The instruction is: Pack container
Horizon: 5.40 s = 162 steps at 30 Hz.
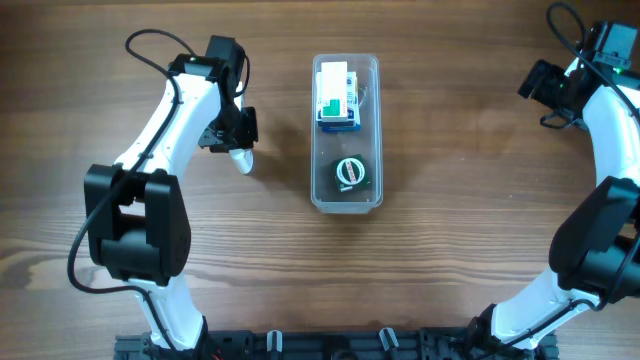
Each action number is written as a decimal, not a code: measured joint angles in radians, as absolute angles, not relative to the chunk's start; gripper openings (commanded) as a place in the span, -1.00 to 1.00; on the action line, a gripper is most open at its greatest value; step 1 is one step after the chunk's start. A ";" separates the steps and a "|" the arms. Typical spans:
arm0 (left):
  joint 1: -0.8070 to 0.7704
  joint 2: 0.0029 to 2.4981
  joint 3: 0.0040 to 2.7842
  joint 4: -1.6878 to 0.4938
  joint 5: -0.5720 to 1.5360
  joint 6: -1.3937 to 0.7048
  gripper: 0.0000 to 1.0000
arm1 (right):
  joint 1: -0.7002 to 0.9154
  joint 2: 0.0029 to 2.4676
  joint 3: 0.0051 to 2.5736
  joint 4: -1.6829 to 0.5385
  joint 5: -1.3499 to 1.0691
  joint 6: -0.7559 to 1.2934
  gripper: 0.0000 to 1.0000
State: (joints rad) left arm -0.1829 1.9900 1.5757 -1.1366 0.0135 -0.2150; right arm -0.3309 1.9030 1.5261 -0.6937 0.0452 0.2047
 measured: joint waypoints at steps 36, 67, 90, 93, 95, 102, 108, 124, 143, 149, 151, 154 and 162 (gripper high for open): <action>-0.640 1.608 1.607 -1.024 0.105 -0.464 -0.07 | -0.331 1.903 1.526 -0.694 0.046 0.205 1.00; -0.481 1.839 1.413 -0.953 -0.014 -1.492 1.00 | -0.331 1.903 1.526 -0.694 0.046 0.205 1.00; -0.449 1.948 1.272 -0.759 -0.018 -1.541 1.00 | -0.331 1.903 1.526 -0.694 0.045 0.205 0.99; -0.447 1.951 1.272 -0.785 -0.018 -1.541 0.99 | -0.331 1.903 1.526 -0.694 0.045 0.205 1.00; -0.446 1.951 1.272 -0.793 -0.018 -1.542 0.99 | -0.331 1.903 1.526 -0.694 0.045 0.205 0.99; -0.445 1.951 1.272 -0.807 -0.018 -1.582 0.99 | -0.331 1.903 1.526 -0.694 0.045 0.205 0.99; -0.446 1.951 1.272 -0.800 -0.013 -1.655 1.00 | -0.331 1.903 1.526 -0.694 0.045 0.205 0.99; -0.446 1.952 1.241 -0.772 -0.009 -1.716 0.92 | -0.331 1.903 1.526 -0.694 0.046 0.205 1.00; -0.446 1.952 1.238 -0.739 0.017 -1.734 -0.13 | -0.331 1.903 1.526 -0.694 0.045 0.205 1.00; -0.436 1.952 1.238 -0.738 0.027 -1.734 -0.14 | -0.331 1.903 1.526 -0.694 0.046 0.205 0.99; -0.427 1.952 1.238 -0.736 0.036 -1.731 -0.14 | -0.331 1.903 1.526 -0.694 0.046 0.205 1.00; -0.400 1.952 1.238 -0.733 0.051 -1.699 -0.17 | -0.331 1.903 1.526 -0.694 0.046 0.205 0.99; -0.335 1.919 1.226 -0.728 0.050 -1.590 -0.21 | -0.331 1.903 1.526 -0.694 0.046 0.205 0.99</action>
State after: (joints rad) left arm -0.3347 1.9186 1.2259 -0.7277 0.0502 -1.5898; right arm -0.3309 1.9030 1.5261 -0.6937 0.0456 0.2050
